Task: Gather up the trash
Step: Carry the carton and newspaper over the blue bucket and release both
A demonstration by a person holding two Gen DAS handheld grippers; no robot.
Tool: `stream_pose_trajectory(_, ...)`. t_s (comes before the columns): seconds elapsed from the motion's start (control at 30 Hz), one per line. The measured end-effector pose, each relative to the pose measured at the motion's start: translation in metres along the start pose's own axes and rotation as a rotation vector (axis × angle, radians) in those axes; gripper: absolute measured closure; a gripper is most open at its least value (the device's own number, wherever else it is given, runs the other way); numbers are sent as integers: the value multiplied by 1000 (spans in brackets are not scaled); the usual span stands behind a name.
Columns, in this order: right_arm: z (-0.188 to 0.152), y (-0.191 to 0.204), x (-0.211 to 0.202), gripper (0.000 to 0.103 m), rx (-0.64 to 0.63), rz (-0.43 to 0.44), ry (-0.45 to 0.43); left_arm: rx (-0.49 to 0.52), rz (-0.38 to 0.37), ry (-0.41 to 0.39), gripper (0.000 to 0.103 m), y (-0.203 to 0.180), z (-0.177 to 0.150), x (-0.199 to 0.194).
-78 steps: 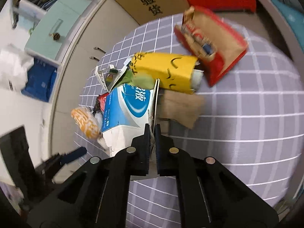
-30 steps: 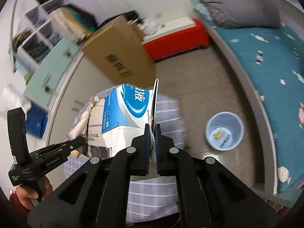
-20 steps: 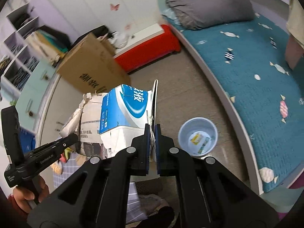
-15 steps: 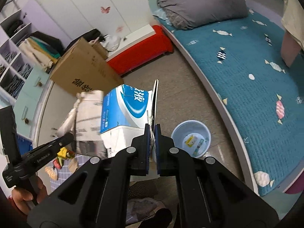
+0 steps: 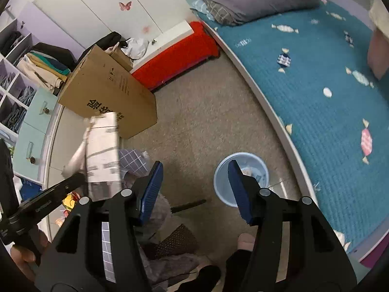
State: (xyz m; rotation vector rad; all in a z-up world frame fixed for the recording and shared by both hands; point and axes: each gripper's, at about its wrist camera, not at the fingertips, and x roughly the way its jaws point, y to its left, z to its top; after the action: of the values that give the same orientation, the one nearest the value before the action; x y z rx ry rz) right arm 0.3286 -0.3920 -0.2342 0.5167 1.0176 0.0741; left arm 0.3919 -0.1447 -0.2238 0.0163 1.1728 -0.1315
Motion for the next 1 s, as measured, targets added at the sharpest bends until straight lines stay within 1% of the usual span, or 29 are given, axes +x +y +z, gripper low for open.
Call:
stream_pose_trajectory(0.17,-1,3,-23,47,-44,-34,-67,44,-25,25,89,-25,4,12)
stream_pose_trajectory(0.23,1,3,-27,47,-61,-44,-79,60,-37,36,89,-33,4,17)
stream_pose_trajectory(0.37,1,1,-36,46,-62,-52,-108,94,-60,48,88,-49,5,23)
stream_pose_trajectory(0.5,4,-3,-48,46,-48,-51,-143,115,-83,43,88,-62,8,25)
stream_pose_trajectory(0.57,5,-4,-52,46,-44,-54,-154,113,-93,36,80,-66,11,26)
stream_pose_trajectory(0.6,5,-5,-54,45,-43,-56,-159,97,-116,37,68,-67,13,26)
stream_pose_trajectory(0.63,6,-7,-56,45,-41,-61,-160,86,-136,42,41,-66,14,27)
stream_pose_trajectory(0.67,6,-8,-56,45,-37,-64,-160,80,-138,42,28,-66,14,28)
stream_pose_trajectory(0.7,6,-9,-57,45,-34,-66,-160,73,-127,22,28,-65,14,25)
stream_pose_trajectory(0.73,5,-10,-57,45,-31,-69,-157,73,-131,15,28,-64,14,24)
stream_pose_trajectory(0.8,3,-10,-57,45,-26,-70,-155,70,-149,26,28,-63,11,23)
stream_pose_trajectory(0.9,1,-6,-57,45,-30,-66,-150,64,-160,5,28,-58,6,14)
stream_pose_trajectory(1.0,-3,7,-57,45,-53,-53,-148,61,-164,-9,28,-50,-2,3)
